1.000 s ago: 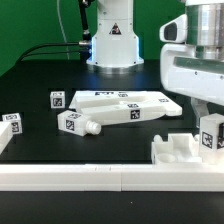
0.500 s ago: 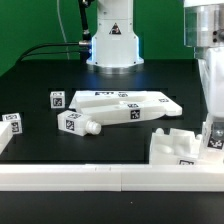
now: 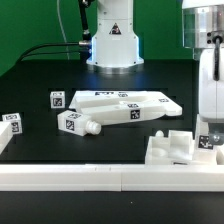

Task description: Assemble chair

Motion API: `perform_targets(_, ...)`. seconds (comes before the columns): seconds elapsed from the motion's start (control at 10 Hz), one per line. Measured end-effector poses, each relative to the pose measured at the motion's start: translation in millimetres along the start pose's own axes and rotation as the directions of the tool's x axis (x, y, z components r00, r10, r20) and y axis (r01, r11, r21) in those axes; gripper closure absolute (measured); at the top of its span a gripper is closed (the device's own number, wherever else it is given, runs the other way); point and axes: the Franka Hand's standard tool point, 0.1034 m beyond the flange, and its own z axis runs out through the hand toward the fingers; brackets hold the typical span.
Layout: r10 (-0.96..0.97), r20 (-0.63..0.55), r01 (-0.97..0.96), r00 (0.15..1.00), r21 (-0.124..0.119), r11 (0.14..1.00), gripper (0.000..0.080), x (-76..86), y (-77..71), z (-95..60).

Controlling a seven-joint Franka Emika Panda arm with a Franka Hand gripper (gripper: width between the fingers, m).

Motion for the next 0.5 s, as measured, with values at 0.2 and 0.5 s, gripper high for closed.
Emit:
perform_targets(0.2,-0.105,0.003,0.104,0.995,0.02,0.994,0.016,12.1,-4.5,-13.9)
perform_targets(0.5,-0.137,0.0,0.137,0.991,0.038,0.99,0.0151,23.1,-7.0,-22.0)
